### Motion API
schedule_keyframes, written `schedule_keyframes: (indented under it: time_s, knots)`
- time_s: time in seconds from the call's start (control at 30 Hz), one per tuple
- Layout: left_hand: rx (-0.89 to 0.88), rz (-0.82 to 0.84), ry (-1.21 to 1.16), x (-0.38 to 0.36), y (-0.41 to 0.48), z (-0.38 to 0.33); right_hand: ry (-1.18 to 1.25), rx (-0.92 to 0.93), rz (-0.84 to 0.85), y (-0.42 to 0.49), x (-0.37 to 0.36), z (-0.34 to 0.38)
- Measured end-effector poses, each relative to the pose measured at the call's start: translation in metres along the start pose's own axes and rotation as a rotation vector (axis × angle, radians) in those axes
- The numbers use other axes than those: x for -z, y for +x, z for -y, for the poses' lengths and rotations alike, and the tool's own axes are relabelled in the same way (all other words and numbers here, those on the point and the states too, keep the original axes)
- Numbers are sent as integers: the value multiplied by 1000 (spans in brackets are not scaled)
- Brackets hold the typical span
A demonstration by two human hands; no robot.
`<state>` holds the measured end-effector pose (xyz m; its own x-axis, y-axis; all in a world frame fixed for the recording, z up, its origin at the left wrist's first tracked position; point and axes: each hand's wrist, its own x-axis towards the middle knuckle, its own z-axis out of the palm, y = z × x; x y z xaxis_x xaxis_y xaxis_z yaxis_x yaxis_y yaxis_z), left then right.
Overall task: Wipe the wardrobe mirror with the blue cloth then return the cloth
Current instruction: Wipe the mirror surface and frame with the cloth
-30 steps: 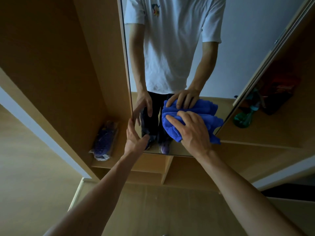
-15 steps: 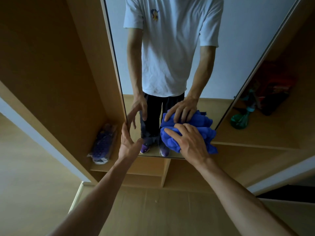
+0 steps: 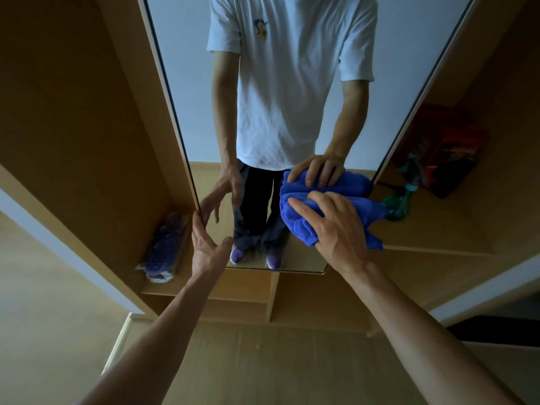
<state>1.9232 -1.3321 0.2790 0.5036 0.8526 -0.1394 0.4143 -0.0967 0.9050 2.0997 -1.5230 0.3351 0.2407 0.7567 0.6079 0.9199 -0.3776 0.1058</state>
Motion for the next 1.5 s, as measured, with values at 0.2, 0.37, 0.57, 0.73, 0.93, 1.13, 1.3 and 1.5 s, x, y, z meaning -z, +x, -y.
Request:
schedule_keyframes:
  time_s: [0.2, 0.37, 0.57, 0.73, 0.93, 1.13, 1.3, 1.5]
  knots:
    - [6, -35, 48, -4, 2, 2, 37, 39, 130, -23, -30, 3]
    - [6, 3, 31, -2, 3, 0, 61, 53, 241, -48, -54, 0]
    - [-2, -9, 51, 0, 4, 4, 113, 44, 233, -42, -40, -8]
    - [-10, -10, 36, 0, 2, 2, 76, -4, 114, -33, -6, -25]
    - [7, -31, 8, -3, 2, 1, 21, -60, -13, -22, 17, -43]
    - [27, -32, 41, -4, 3, 3, 31, -47, 3, -31, 5, -39]
    - [-4, -43, 69, -4, 3, 6, 75, -30, 47, -46, -14, -35]
    - [-28, -22, 51, 0, 4, 9, 122, -25, 208, -68, -39, -32]
